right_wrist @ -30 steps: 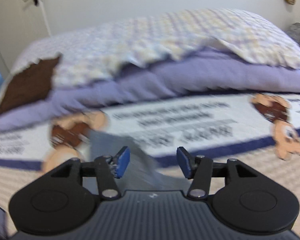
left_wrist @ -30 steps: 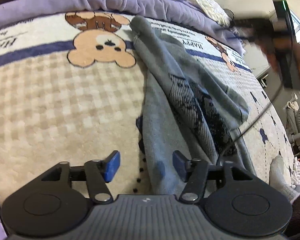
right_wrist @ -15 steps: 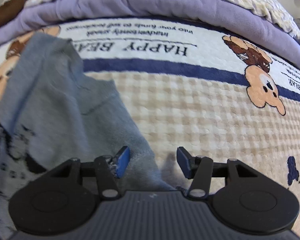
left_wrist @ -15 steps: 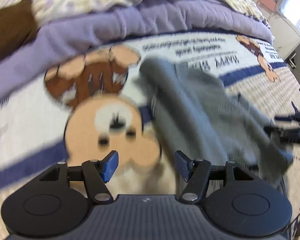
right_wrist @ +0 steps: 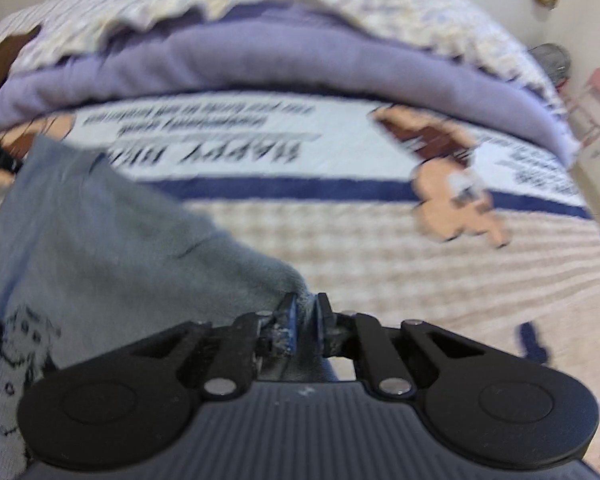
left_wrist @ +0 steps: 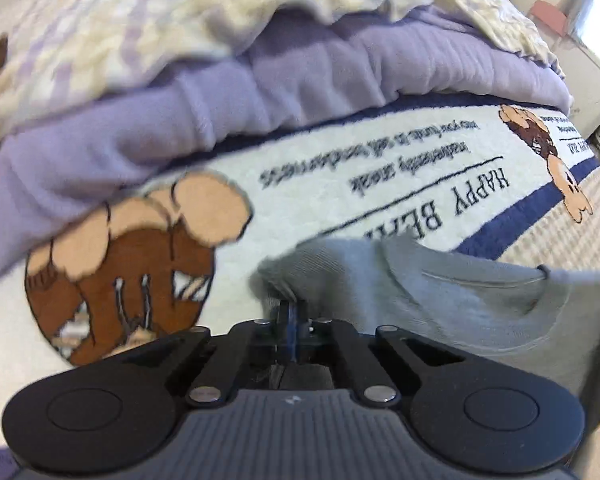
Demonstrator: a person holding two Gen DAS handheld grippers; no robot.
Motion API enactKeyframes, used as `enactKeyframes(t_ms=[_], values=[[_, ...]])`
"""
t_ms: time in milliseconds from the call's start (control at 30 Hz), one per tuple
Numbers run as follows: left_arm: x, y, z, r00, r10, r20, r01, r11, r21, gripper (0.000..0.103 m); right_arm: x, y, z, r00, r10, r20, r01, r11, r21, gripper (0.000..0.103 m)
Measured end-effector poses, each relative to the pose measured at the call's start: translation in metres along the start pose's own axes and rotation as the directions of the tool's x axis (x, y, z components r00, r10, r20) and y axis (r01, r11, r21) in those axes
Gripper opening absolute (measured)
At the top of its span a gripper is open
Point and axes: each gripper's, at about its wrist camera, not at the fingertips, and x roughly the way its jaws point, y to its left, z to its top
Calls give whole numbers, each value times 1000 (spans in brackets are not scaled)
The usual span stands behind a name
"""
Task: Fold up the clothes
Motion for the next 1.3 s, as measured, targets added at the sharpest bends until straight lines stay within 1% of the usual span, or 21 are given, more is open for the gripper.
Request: enactKeyframes(t_ms=[100,133,200,267,300,367,433,467,500,567,600,667,733,800,867,900,1000,1067,1133,1267,1300], values=[[-1,-10,10,999,6,32,-6,1000,4,0,-1,-23,2,997,-68,18,68,997,37,8],[0,-16,15,999,6,37,-7,1000,12,0,-2,-34,3,994,-106,35,104,993,55,8],[1,-23,20,999,10,38,-11,1000,27,0,0,-44,3,985,-166,49,163,985,60,8],[4,-30,23,999,31,20,-31,999,44,3,5,-55,4,975,-216,54,211,974,81,8],[6,-33,24,999,43,8,-44,998,52,9,6,-58,3,974,-221,53,215,972,91,8],[7,-33,22,998,65,-18,-64,996,61,15,15,-63,2,974,-224,41,218,969,112,8],[6,-25,18,997,71,-37,-70,996,47,40,25,-63,-2,969,-238,59,230,965,126,16],[5,-21,16,997,71,-42,-69,997,39,43,26,-69,-4,981,-187,43,177,969,175,19],[5,-16,13,996,68,-50,-67,997,25,44,24,-76,-6,985,-171,38,159,965,210,25],[6,-3,7,995,52,-82,-53,998,-16,45,20,-90,-11,990,-138,28,125,952,278,31],[8,2,4,995,41,-95,-44,999,-33,45,18,-97,-14,992,-121,24,108,944,312,31],[11,10,-1,993,19,-118,-27,997,-68,45,18,-106,-24,991,-132,-13,129,946,297,31],[13,15,-7,993,13,-121,-24,995,-96,44,17,-115,-37,988,-145,-52,153,951,270,30],[12,16,-10,994,13,-111,-25,994,-106,44,19,-121,-52,983,-157,-97,176,952,251,30],[12,14,-11,993,22,-113,-34,994,-107,44,29,-125,-73,975,-150,-165,186,955,231,30],[12,13,-12,993,26,-114,-37,994,-101,44,33,-123,-80,975,-135,-180,174,959,225,30],[11,8,-12,992,11,-123,-21,996,-85,44,39,-113,-91,981,-33,-191,81,966,246,30],[11,5,-12,992,-10,-126,-1,996,-86,44,40,-106,-90,983,40,-181,8,966,257,30],[13,0,-13,992,-21,-126,9,996,-89,44,39,-102,-85,982,81,-171,-29,957,288,29],[17,-12,-13,993,-26,-117,17,997,-72,42,41,-94,-78,983,107,-147,-56,947,316,27],[18,-14,-13,993,-29,-114,21,997,-68,37,44,-91,-77,983,102,-150,-50,948,313,26]])
